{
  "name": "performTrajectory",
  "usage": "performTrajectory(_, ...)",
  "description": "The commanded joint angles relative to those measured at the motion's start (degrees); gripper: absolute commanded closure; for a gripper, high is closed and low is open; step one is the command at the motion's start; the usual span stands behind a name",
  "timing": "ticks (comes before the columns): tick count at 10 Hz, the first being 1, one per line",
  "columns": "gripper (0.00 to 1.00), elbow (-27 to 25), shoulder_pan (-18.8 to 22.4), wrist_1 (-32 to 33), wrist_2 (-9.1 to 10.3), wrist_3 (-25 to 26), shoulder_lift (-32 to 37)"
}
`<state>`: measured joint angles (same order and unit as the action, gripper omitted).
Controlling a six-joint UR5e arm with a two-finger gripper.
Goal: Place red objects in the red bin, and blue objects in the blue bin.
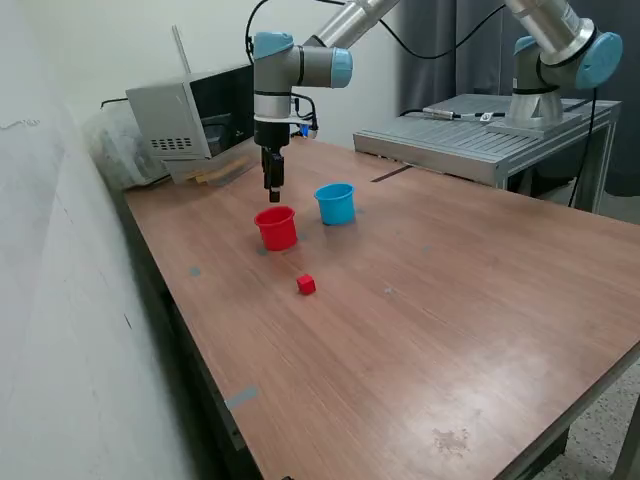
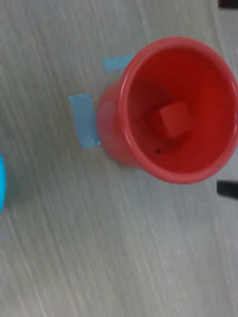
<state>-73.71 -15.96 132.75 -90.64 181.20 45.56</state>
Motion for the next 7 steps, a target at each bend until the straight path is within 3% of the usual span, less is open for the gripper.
performTrajectory(1,0.00,-0.5,1.0,-0.5,-1.90,-1.1,0.9)
performTrajectory(2,0.00,-0.8,1.6,-1.0,-1.82,-2.7,2.8)
performTrajectory(7,0.00,-1.6,13.7,-5.0,-1.73,-5.7,9.5)
